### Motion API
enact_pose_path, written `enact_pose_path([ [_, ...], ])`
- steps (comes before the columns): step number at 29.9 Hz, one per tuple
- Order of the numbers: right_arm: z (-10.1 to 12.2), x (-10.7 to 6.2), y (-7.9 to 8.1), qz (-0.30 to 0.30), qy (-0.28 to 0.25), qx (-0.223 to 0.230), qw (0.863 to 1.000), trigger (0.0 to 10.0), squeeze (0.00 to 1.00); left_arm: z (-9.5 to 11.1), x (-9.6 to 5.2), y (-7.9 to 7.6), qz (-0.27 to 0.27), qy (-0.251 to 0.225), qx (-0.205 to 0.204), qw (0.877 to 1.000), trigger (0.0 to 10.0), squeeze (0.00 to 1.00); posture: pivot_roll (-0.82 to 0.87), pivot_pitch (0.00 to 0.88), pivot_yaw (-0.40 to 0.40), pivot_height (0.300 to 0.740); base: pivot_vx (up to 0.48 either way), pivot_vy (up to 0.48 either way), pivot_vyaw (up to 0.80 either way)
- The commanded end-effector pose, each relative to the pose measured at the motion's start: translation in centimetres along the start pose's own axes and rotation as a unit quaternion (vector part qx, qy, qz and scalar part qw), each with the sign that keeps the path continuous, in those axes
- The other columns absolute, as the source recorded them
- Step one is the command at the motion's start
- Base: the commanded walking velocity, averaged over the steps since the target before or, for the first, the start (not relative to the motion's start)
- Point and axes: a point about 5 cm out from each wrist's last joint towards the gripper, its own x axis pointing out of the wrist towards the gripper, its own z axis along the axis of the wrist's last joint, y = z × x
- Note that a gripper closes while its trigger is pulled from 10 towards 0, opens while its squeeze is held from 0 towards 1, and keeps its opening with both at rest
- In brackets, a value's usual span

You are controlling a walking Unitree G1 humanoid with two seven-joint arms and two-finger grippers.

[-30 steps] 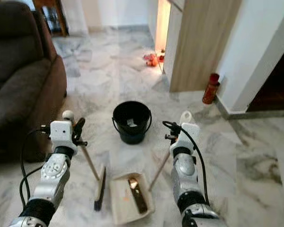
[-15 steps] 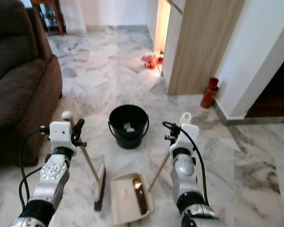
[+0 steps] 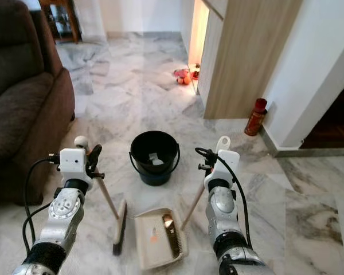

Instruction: Sweep floor

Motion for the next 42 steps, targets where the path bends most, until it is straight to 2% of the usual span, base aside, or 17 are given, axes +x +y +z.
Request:
enact_pose_path([
  [1,1.2,0.4,-0.4,-0.007,-0.026,0.01,1.0,10.0,0.0,1.2,0.5,-0.6,-0.006,-0.029,-0.005,1.0,10.0,0.0,0.11,0.0,0.001,0.74,0.311,0.0,0.0],
  [18,1.2,0.5,-0.3,-0.005,-0.026,0.011,1.0,10.0,0.0,1.2,0.5,-0.7,-0.008,-0.03,-0.006,0.999,10.0,0.0,0.1,0.0,0.004,0.74,0.308,0.0,0.0],
  [42,2.0,0.4,0.9,0.026,-0.055,-0.007,0.998,10.0,0.0,1.2,0.5,-0.4,-0.009,-0.03,-0.001,1.0,10.0,0.0,0.09,0.0,0.015,0.74,0.0,0.0,0.0],
])
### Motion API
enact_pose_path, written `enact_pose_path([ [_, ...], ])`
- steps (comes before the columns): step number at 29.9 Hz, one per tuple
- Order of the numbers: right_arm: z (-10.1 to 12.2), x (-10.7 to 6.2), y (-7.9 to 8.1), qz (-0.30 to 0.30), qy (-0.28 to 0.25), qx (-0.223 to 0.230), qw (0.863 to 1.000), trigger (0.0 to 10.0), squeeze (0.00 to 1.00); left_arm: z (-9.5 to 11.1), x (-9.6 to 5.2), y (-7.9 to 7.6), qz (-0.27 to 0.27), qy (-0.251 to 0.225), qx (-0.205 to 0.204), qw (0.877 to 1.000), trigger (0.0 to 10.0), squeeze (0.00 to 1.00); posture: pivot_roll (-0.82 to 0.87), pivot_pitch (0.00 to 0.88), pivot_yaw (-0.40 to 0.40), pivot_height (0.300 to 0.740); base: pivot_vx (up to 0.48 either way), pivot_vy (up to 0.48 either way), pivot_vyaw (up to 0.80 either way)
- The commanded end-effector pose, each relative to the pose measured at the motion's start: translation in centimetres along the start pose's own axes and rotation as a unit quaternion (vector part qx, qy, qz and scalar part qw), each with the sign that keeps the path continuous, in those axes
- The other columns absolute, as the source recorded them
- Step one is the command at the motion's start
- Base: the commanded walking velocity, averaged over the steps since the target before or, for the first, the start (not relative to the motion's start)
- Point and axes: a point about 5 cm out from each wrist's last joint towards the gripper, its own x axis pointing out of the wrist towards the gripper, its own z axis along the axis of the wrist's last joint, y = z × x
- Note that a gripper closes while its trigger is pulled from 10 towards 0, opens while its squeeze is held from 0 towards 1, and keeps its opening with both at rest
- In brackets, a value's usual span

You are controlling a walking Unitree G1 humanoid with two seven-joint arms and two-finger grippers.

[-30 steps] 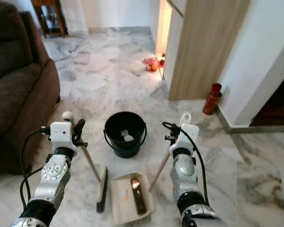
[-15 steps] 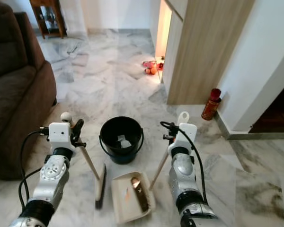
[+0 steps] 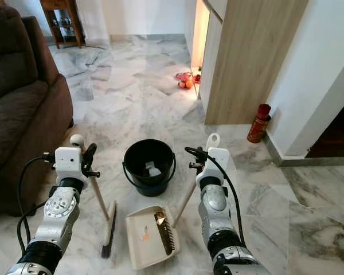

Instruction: Sweep floor

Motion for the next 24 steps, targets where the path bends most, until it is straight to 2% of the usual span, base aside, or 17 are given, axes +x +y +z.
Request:
enact_pose_path([
  [1,1.6,0.4,0.3,0.008,-0.042,0.001,0.999,10.0,0.0,0.9,0.3,0.1,-0.001,-0.023,0.001,1.0,10.0,0.0,0.09,0.0,0.015,0.74,0.0,0.0,0.0],
  [7,2.4,0.0,0.3,0.023,-0.078,-0.006,0.997,10.0,0.0,0.9,0.2,0.2,0.0,-0.023,0.0,1.0,10.0,0.0,0.09,0.0,0.018,0.74,0.0,0.0,0.0],
  [24,4.9,-2.8,-0.3,0.058,-0.158,-0.027,0.985,10.0,0.0,0.6,0.0,0.4,0.002,-0.019,0.002,1.0,10.0,0.0,0.09,0.0,0.019,0.74,0.0,0.0,0.0],
])
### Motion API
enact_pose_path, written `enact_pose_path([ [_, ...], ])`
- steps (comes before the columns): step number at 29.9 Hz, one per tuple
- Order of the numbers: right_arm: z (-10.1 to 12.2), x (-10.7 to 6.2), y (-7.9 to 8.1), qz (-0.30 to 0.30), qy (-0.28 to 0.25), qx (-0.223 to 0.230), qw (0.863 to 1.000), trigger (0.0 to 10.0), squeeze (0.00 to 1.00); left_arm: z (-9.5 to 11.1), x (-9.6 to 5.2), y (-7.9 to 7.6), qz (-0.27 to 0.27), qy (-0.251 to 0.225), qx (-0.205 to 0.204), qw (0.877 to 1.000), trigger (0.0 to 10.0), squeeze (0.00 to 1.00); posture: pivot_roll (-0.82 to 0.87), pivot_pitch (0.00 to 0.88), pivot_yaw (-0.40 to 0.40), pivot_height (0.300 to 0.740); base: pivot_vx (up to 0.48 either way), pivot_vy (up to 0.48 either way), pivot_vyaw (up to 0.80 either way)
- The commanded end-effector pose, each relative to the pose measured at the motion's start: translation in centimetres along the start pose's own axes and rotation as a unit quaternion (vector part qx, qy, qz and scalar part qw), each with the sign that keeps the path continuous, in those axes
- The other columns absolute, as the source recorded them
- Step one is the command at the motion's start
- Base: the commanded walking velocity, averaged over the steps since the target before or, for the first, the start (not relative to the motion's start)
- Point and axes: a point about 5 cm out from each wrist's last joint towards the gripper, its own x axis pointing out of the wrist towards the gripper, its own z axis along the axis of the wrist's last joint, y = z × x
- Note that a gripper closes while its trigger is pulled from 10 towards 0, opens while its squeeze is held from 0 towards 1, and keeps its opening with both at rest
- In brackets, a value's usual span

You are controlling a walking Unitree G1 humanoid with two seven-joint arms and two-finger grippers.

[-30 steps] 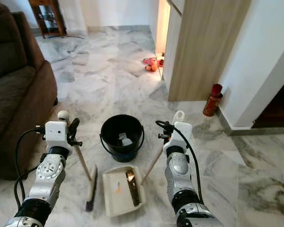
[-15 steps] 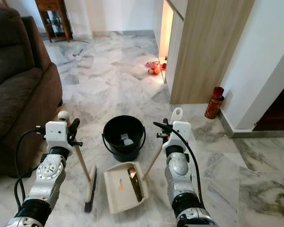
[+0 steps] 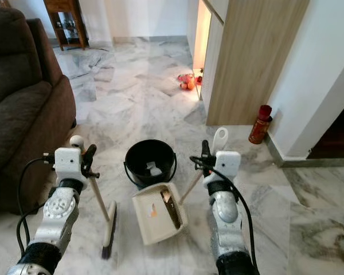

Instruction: Sweep floor

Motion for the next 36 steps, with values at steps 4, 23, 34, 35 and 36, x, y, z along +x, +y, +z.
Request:
enact_pose_path([
  [4,2.8,-0.1,0.1,0.013,-0.055,0.003,0.998,10.0,0.0,0.8,0.1,0.4,0.004,-0.021,0.002,1.0,10.0,0.0,0.08,0.0,0.02,0.74,0.0,0.0,0.0],
  [23,6.1,-2.3,0.3,0.026,-0.079,0.003,0.996,10.0,0.0,0.7,0.2,0.5,0.0,-0.019,0.003,1.0,10.0,0.0,0.07,0.0,0.031,0.74,0.0,0.0,0.0],
  [34,10.6,-2.1,2.2,0.063,-0.134,0.026,0.989,10.0,0.0,0.8,0.2,0.5,-0.003,-0.02,0.004,1.0,10.0,0.0,0.08,0.0,0.033,0.74,0.0,0.0,0.0],
  [35,10.6,-2.1,2.2,0.063,-0.134,0.026,0.989,10.0,0.0,0.8,0.2,0.5,-0.003,-0.02,0.004,1.0,10.0,0.0,0.08,0.0,0.033,0.74,0.0,0.0,0.0],
  [36,11.3,-2.0,2.3,0.066,-0.142,0.031,0.987,10.0,0.0,0.8,0.2,0.5,-0.004,-0.02,0.004,1.0,10.0,0.0,0.08,0.0,0.034,0.74,0.0,0.0,0.0],
])
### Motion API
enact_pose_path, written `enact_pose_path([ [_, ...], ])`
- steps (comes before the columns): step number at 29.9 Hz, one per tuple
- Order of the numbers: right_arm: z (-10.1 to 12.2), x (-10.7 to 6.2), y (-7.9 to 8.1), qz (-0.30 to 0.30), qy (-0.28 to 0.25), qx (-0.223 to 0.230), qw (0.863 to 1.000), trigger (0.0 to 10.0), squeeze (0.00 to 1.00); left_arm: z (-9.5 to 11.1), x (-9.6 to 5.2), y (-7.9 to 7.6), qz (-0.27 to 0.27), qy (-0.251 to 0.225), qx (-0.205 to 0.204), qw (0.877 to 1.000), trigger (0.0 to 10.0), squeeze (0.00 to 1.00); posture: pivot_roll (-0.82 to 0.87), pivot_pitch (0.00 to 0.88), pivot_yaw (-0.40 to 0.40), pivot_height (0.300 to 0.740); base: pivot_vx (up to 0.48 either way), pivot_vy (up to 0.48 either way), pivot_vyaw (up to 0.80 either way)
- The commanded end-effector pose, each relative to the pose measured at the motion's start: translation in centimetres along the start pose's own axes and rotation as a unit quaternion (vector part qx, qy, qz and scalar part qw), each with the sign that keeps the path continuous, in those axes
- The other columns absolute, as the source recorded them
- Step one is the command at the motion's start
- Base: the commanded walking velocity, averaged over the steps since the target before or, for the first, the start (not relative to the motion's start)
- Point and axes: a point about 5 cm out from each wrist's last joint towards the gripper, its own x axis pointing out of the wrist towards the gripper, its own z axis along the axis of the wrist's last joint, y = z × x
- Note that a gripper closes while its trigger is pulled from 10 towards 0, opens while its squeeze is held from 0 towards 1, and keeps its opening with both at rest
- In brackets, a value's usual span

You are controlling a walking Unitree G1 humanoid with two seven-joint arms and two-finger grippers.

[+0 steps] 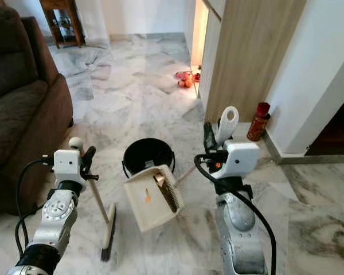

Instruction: Sweep floor

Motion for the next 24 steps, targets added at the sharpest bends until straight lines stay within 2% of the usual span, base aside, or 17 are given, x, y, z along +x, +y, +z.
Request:
enact_pose_path([
  [1,2.5,0.7,0.6,0.014,-0.056,0.011,0.998,10.0,0.0,1.0,0.4,0.3,0.0,-0.025,0.002,1.0,10.0,0.0,0.08,0.0,0.034,0.74,0.0,0.0,0.0],
  [4,3.0,0.9,0.7,0.016,-0.06,0.015,0.998,10.0,0.0,1.1,0.4,0.3,0.0,-0.025,0.002,1.0,10.0,0.0,0.08,0.0,0.034,0.74,0.0,0.0,0.0],
  [5,3.9,1.3,0.6,0.013,-0.076,0.021,0.997,10.0,0.0,1.1,0.5,0.3,0.0,-0.025,0.002,1.0,10.0,0.0,0.07,0.0,0.034,0.74,0.0,0.0,0.0],
  [8,4.6,1.7,0.5,0.007,-0.091,0.023,0.996,10.0,0.0,1.1,0.5,0.3,0.0,-0.026,0.002,1.0,10.0,0.0,0.07,0.0,0.035,0.74,0.0,0.0,0.0],
  [9,5.4,2.4,0.2,-0.019,-0.112,0.025,0.993,10.0,0.0,1.2,0.5,0.2,0.0,-0.028,0.003,1.0,10.0,0.0,0.07,0.0,0.035,0.74,0.0,0.0,0.0],
  [10,5.4,2.4,0.2,-0.019,-0.112,0.025,0.993,10.0,0.0,1.2,0.5,0.2,0.0,-0.028,0.003,1.0,10.0,0.0,0.07,0.0,0.035,0.74,0.0,0.0,0.0],
  [12,4.3,3.3,-0.4,-0.069,-0.1,0.009,0.993,10.0,0.0,1.3,0.2,0.5,0.005,-0.035,0.012,0.999,10.0,0.0,0.08,0.0,0.036,0.74,0.0,0.0,0.0],
  [15,3.9,3.8,-0.7,-0.093,-0.094,0.014,0.991,10.0,0.0,1.2,0.0,0.9,0.011,-0.036,0.016,0.999,10.0,0.0,0.09,0.0,0.035,0.74,0.0,0.0,0.0],
  [24,3.9,5.2,-0.8,-0.108,-0.105,0.01,0.988,10.0,0.0,1.2,-0.4,1.8,0.03,-0.038,0.023,0.999,10.0,0.0,0.1,0.0,0.027,0.74,0.0,0.0,0.0],
])
